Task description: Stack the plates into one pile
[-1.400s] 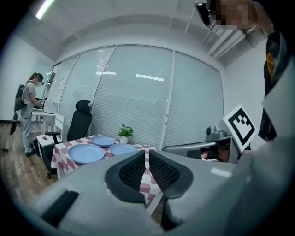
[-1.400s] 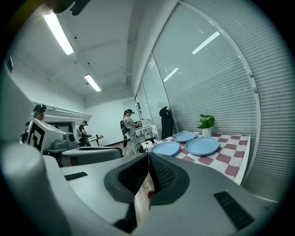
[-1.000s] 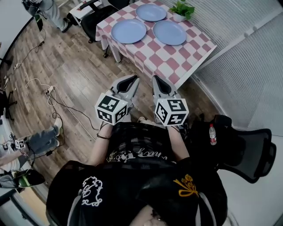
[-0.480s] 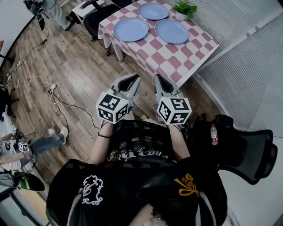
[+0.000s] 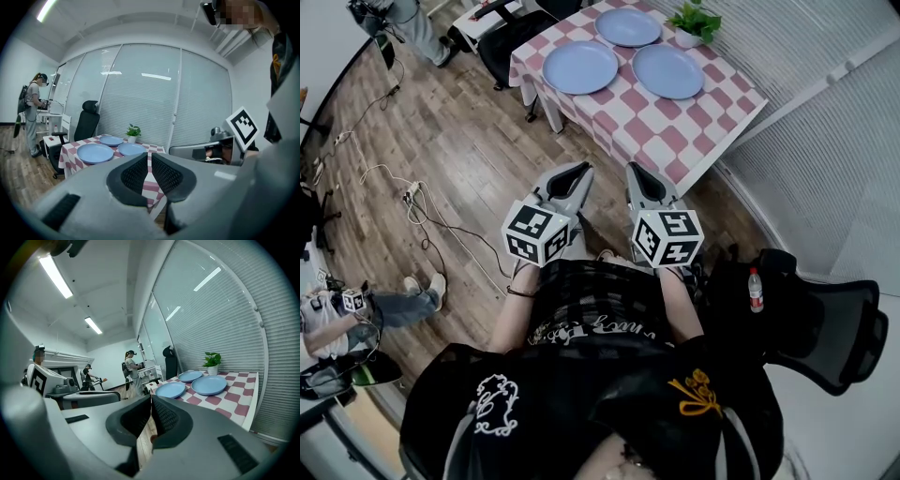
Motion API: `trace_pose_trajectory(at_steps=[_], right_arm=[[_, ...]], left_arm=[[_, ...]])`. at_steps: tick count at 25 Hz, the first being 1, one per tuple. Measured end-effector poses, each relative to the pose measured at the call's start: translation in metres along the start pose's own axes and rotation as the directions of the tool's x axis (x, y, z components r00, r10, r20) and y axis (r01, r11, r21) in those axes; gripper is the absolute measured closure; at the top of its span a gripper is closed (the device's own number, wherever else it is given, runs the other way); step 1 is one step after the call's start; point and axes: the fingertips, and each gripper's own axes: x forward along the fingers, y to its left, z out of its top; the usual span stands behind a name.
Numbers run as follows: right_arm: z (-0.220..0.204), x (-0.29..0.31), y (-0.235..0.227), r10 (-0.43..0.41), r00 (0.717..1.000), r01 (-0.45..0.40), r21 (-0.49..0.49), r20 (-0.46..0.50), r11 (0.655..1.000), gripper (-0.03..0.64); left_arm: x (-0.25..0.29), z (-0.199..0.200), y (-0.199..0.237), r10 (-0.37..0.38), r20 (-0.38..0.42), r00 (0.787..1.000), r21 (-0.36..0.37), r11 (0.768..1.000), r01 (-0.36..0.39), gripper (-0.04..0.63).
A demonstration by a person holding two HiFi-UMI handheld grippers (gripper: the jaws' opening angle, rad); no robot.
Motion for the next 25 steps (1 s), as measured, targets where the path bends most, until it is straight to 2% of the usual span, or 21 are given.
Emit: trace_pose_trajectory(at_steps=[8, 14, 25], right_arm=[[0.010, 0.058, -0.002, -0.005, 0.999, 0.006, 0.006, -0.032, 1.000, 0.601], [0.023, 0.114, -0.004, -0.016, 0.998, 0.018, 0.024, -0.061, 1.000, 0.601], [0.042, 0.213, -0.003, -0.050, 0.993, 0.056, 0.051, -0.108, 0.997, 0.601]], left_arm=[[0.023, 0.009, 0.059, 0.000, 0.001, 1.000, -0.028, 1.000, 0.000, 0.569], [0.045, 0.029, 0.118, -0.006, -0.006, 1.000, -0.012, 1.000, 0.006, 0.569], [0.078, 0.054, 0.218, -0.040, -0.026, 0.999, -0.029, 0.999, 0.039, 0.569]])
